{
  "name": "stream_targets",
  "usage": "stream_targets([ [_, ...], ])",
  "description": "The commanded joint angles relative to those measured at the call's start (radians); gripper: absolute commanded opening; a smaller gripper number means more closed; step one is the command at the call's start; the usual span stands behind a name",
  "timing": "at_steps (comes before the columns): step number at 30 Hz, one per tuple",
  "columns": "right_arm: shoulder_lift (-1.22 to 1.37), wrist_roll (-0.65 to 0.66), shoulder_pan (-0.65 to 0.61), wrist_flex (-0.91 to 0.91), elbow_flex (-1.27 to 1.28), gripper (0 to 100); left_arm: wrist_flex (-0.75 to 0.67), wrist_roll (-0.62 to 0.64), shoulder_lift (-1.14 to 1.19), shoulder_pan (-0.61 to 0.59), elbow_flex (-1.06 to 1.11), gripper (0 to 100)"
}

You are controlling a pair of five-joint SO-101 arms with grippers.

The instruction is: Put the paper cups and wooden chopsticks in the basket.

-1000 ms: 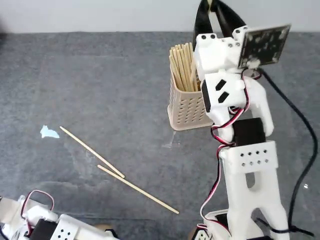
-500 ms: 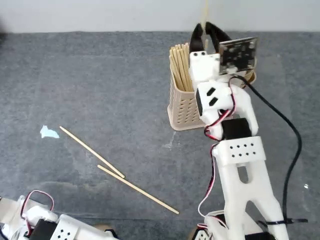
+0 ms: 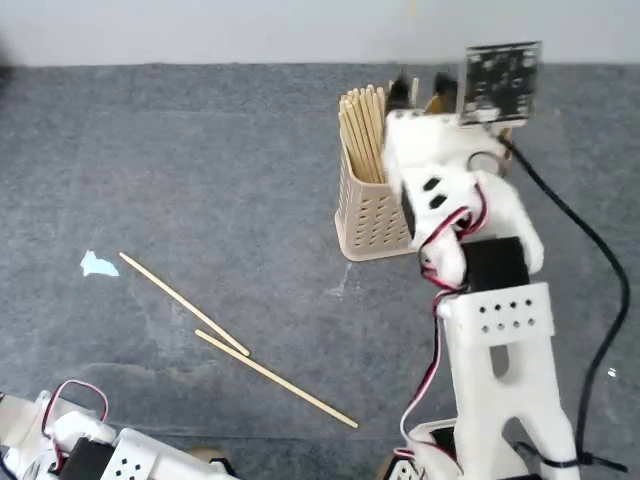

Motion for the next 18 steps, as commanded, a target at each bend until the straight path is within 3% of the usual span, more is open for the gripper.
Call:
stream_targets([
  [1, -0.047, -0.011, -0.074, 0.206, -0.060, 14.3, 0.006, -0.008, -0.005, -0.005, -0.010, 1],
  [11, -0.036, -0.011, -0.331, 0.602, -0.049, 14.3, 0.006, -0.008, -0.005, -0.005, -0.010, 1],
  [15, -0.036, -0.014, -0.489, 0.611, 0.081, 14.4, 0.006, -0.008, -0.005, -0.005, -0.010, 1],
  [18, -0.036, -0.017, -0.595, 0.513, 0.235, 14.4, 0.006, -0.008, -0.005, -0.005, -0.010, 1],
])
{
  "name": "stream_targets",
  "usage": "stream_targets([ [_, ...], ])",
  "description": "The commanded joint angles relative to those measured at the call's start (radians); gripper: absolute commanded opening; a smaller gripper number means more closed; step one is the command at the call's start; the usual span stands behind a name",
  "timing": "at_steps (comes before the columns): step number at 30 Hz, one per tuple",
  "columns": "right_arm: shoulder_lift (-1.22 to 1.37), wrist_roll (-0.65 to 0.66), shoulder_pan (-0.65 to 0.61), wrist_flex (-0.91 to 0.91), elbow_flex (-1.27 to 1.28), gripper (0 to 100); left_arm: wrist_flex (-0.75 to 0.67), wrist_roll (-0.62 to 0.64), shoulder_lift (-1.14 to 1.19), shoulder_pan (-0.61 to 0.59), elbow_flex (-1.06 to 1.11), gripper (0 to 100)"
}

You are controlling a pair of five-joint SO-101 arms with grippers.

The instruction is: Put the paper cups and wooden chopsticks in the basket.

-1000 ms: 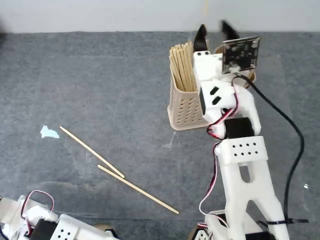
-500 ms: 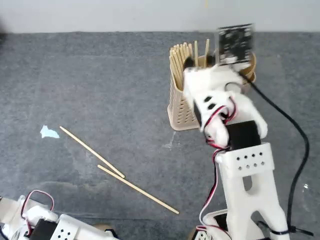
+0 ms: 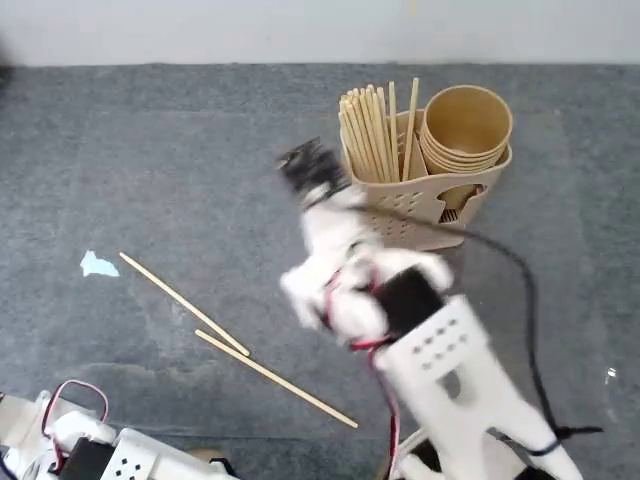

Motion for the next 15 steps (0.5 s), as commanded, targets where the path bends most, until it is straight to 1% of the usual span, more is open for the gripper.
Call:
stream_targets([
  [1, -0.027, -0.012, -0.119, -0.116, 0.144, 14.4, 0.006, -0.008, -0.005, -0.005, -0.010, 1],
  [4, -0.025, -0.012, -0.191, -0.262, 0.273, 14.4, 0.006, -0.008, -0.005, -0.005, -0.010, 1],
  [6, -0.007, -0.012, -0.231, -0.325, 0.330, 14.7, 0.006, -0.008, -0.005, -0.005, -0.010, 1],
  [8, 0.044, -0.014, -0.262, -0.337, 0.345, 18.7, 0.006, -0.008, -0.005, -0.005, -0.010, 1],
  [10, 0.114, -0.021, -0.280, -0.337, 0.345, 25.4, 0.006, -0.008, -0.005, -0.005, -0.010, 1],
  [12, 0.189, -0.060, -0.285, -0.351, 0.341, 29.9, 0.006, -0.008, -0.005, -0.005, -0.010, 1],
  [15, 0.289, -0.072, -0.285, -0.381, 0.313, 29.9, 0.006, -0.008, -0.005, -0.005, -0.010, 1],
])
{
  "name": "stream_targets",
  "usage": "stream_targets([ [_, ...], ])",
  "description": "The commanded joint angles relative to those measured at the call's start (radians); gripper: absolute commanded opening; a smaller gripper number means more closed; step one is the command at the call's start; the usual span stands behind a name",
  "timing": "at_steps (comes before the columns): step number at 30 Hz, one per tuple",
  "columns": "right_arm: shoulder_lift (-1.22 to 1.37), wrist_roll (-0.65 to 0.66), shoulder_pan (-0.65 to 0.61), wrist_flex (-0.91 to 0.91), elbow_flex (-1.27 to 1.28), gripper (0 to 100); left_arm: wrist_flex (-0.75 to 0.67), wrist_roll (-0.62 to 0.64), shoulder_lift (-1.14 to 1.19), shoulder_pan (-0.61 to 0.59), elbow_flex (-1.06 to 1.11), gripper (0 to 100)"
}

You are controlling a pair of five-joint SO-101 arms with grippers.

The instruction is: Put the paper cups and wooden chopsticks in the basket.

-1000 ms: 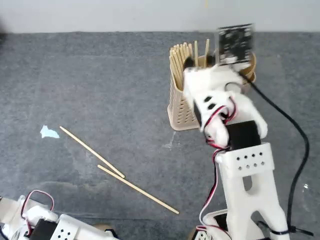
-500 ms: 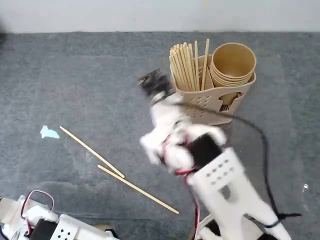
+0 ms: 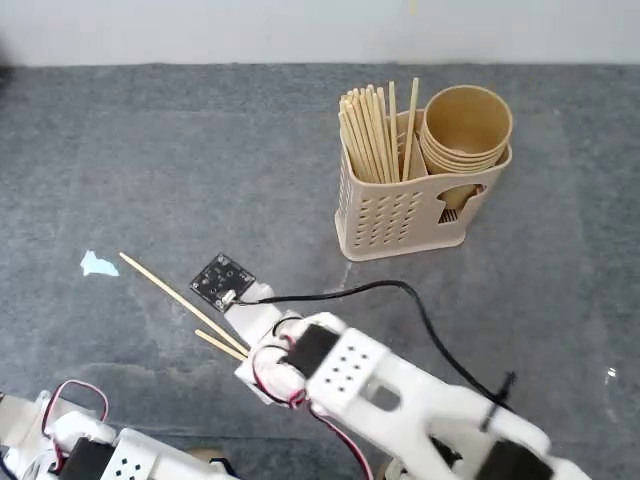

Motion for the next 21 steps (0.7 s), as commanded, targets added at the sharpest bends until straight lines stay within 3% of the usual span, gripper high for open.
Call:
stream_targets([
  [1, 0.088, -0.017, -0.013, -0.048, -0.041, 29.9, 0.006, -0.008, -0.005, -0.005, -0.010, 1],
  [9, 0.272, -0.015, -0.013, -0.179, -0.060, 29.1, 0.006, -0.008, -0.005, -0.005, -0.010, 1],
  [17, 0.378, -0.014, -0.007, -0.183, -0.064, 6.1, 0.006, -0.008, -0.005, -0.005, -0.010, 1],
  [21, 0.378, 0.029, 0.018, -0.183, -0.064, 0.7, 0.014, -0.008, -0.005, -0.005, -0.010, 1],
])
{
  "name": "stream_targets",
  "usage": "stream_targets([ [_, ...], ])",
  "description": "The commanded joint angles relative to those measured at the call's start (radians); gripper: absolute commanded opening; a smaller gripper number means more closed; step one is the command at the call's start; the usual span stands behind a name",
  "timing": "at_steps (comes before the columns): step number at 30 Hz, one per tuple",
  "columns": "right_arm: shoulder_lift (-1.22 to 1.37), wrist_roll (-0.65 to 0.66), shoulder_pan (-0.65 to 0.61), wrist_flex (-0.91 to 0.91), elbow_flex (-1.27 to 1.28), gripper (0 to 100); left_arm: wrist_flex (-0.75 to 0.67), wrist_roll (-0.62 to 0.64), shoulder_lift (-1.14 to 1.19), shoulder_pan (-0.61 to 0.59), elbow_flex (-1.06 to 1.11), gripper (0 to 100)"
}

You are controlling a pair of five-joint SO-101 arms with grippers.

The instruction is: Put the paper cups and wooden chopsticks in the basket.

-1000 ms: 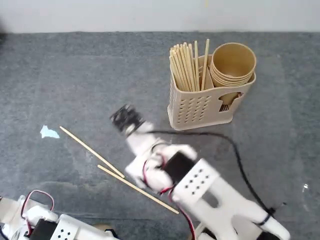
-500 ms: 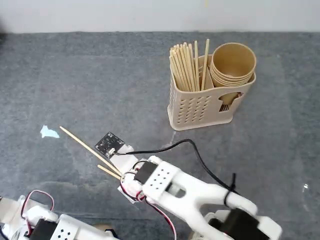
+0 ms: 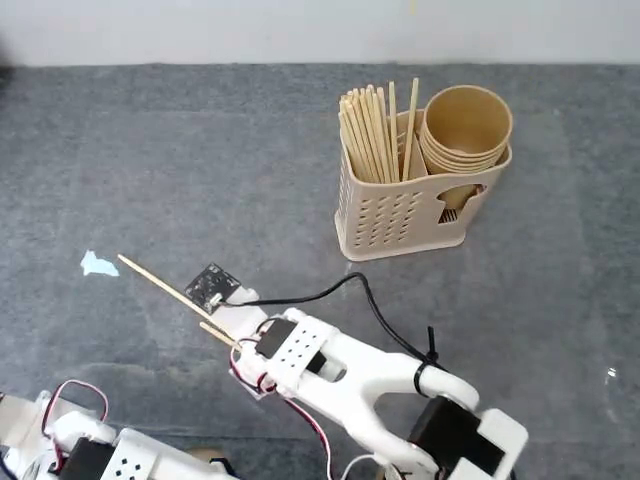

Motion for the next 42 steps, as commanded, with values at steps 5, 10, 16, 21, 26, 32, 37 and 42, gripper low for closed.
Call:
stream_targets([
  [5, 0.027, 0.041, 0.084, -0.008, -0.002, 0.8, 0.025, -0.008, -0.008, -0.005, -0.010, 1],
  [10, -0.074, 0.117, 0.136, 0.005, -0.002, 0.8, 0.025, -0.008, -0.008, -0.005, -0.010, 1],
  [16, -0.335, 0.203, 0.214, 0.030, -0.002, 0.8, 0.025, -0.008, -0.008, -0.005, -0.010, 1],
  [21, -0.550, 0.215, 0.255, 0.030, -0.002, 0.8, 0.025, -0.008, -0.008, -0.005, -0.010, 1],
  [26, -0.707, 0.258, 0.285, 0.030, -0.055, 0.7, 0.025, -0.008, -0.008, -0.005, -0.010, 1],
  [32, -0.751, 0.262, 0.401, 0.019, -0.252, 0.7, 0.025, -0.008, -0.008, -0.005, -0.010, 1],
  [37, -0.760, 0.270, 0.499, -0.070, -0.330, 0.7, 0.025, -0.008, -0.008, -0.005, -0.010, 1],
  [42, -0.762, 0.364, 0.598, -0.341, -0.284, 0.7, 0.025, -0.008, -0.008, -0.005, -0.010, 1],
])
